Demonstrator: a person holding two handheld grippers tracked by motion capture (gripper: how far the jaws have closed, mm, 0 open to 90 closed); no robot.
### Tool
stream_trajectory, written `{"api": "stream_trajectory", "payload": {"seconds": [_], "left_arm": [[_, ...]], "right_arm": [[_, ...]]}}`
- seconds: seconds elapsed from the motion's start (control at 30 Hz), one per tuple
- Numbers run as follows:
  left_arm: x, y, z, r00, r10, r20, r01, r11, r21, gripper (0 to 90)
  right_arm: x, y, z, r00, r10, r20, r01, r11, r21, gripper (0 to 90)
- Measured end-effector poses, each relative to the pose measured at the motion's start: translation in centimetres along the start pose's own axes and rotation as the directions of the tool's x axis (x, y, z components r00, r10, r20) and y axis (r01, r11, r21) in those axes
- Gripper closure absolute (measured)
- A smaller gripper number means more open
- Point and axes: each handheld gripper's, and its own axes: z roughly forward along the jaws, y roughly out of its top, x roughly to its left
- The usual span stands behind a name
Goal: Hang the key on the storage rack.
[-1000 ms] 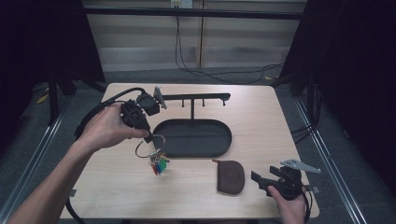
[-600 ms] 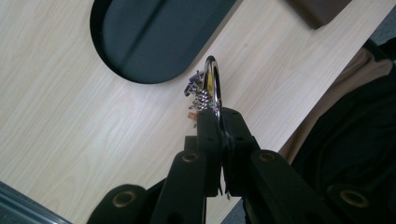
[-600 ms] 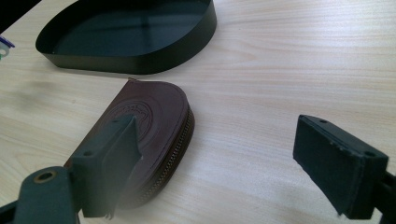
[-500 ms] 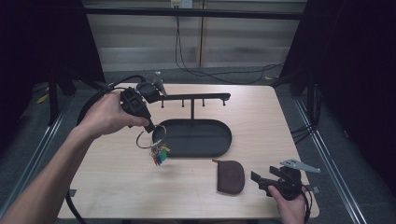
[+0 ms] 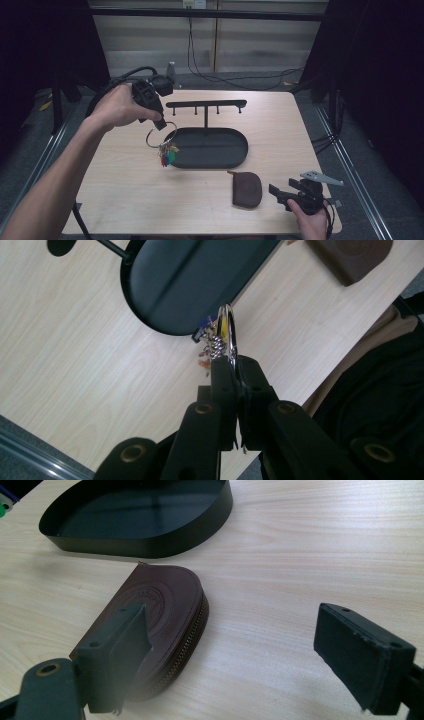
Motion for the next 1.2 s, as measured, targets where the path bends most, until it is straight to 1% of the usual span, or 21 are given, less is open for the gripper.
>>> {"api": "stream_trajectory", "payload": {"seconds": [0.03,0.07,0.13,0.23,0.37,0.43,0.53,0.57,0.63,0.67,0.77,0.8,0.83,0.87,0.93,1.07,1.13,1.17,1.2], "left_arm": [[0.0,0.0,0.0,1.0000,0.000,0.000,0.000,1.0000,0.000,87.6],[0.3,0.3,0.0,1.0000,-0.008,0.004,0.008,0.9999,-0.007,87.5],[0.5,0.6,0.0,0.9999,-0.008,0.006,0.008,0.9999,-0.007,87.5],[0.8,1.2,0.0,0.9999,-0.013,0.000,0.013,0.9999,0.007,87.6],[1.2,1.7,0.2,0.9997,-0.023,0.006,0.023,0.9997,0.003,87.5],[1.6,2.2,0.3,0.9998,-0.017,0.013,0.017,0.9999,0.000,87.5],[1.9,2.4,0.4,0.9998,-0.020,0.002,0.020,0.9997,0.012,87.5],[2.2,2.6,0.5,0.9995,-0.031,-0.002,0.032,0.9995,0.007,87.5],[2.4,2.7,0.6,0.9995,-0.031,-0.002,0.031,0.9995,0.002,87.5],[2.8,2.8,0.7,0.9994,-0.033,-0.001,0.033,0.9994,0.000,87.5],[3.2,2.9,1.3,0.9991,-0.042,-0.003,0.042,0.9990,0.013,87.5],[3.3,3.0,1.4,0.9981,-0.061,-0.004,0.061,0.9981,0.007,87.5],[3.3,3.0,1.4,0.9981,-0.061,-0.004,0.061,0.9981,0.007,87.5],[3.5,3.1,1.8,0.9977,-0.066,-0.012,0.066,0.9978,0.009,87.5],[3.7,3.2,2.0,0.9977,-0.064,-0.024,0.064,0.9979,0.009,87.5],[3.9,3.5,2.4,0.9979,-0.056,-0.033,0.056,0.9985,0.000,87.5],[4.0,3.8,2.9,0.9979,-0.042,-0.049,0.042,0.9990,0.014,87.5],[4.0,3.8,2.9,0.9979,-0.042,-0.049,0.042,0.9990,0.014,87.5],[4.2,4.1,3.1,0.9973,-0.044,-0.059,0.045,0.9989,0.017,87.5]], "right_arm": [[0.0,0.0,0.0,1.0000,0.000,0.000,0.000,1.000,0.000,14.7],[0.0,0.0,0.0,1.0000,0.000,-0.002,0.000,1.000,0.000,14.8],[0.0,0.0,0.0,1.0000,0.001,-0.004,-0.001,1.000,0.000,14.7],[0.0,0.0,0.0,1.0000,-0.002,-0.005,0.002,1.000,-0.003,14.8],[0.1,0.0,0.0,0.9999,-0.002,-0.011,0.002,1.000,-0.003,14.7],[0.1,0.0,0.0,0.9999,-0.002,-0.012,0.002,1.000,-0.002,14.8],[0.1,0.0,0.0,0.9999,-0.004,-0.014,0.004,1.000,-0.003,14.7],[0.1,0.0,0.0,0.9999,-0.004,-0.013,0.004,1.000,-0.004,14.8],[0.1,0.0,-0.1,0.9999,-0.003,-0.013,0.003,1.000,-0.003,14.7],[0.0,0.0,-0.1,0.9999,-0.001,-0.015,0.001,1.000,-0.002,14.8],[0.0,0.0,0.0,0.9999,-0.002,-0.015,0.002,1.000,-0.002,14.9],[0.0,0.0,0.0,0.9999,-0.003,-0.015,0.003,1.000,-0.002,15.1],[0.1,0.0,0.0,0.9999,-0.004,-0.014,0.004,1.000,-0.002,15.1],[0.1,0.0,0.0,0.9998,-0.004,-0.017,0.004,1.000,-0.002,15.1],[0.1,0.0,0.0,0.9998,-0.008,-0.017,0.008,1.000,-0.002,15.1],[0.1,0.0,0.0,0.9998,-0.008,-0.019,0.008,1.000,-0.002,15.2],[0.1,0.0,0.0,0.9998,-0.007,-0.019,0.007,1.000,-0.003,15.5],[0.1,0.0,0.0,0.9998,-0.007,-0.019,0.007,1.000,-0.003,15.5],[0.1,0.0,0.0,0.9998,-0.006,-0.020,0.006,1.000,-0.001,15.5]]}}
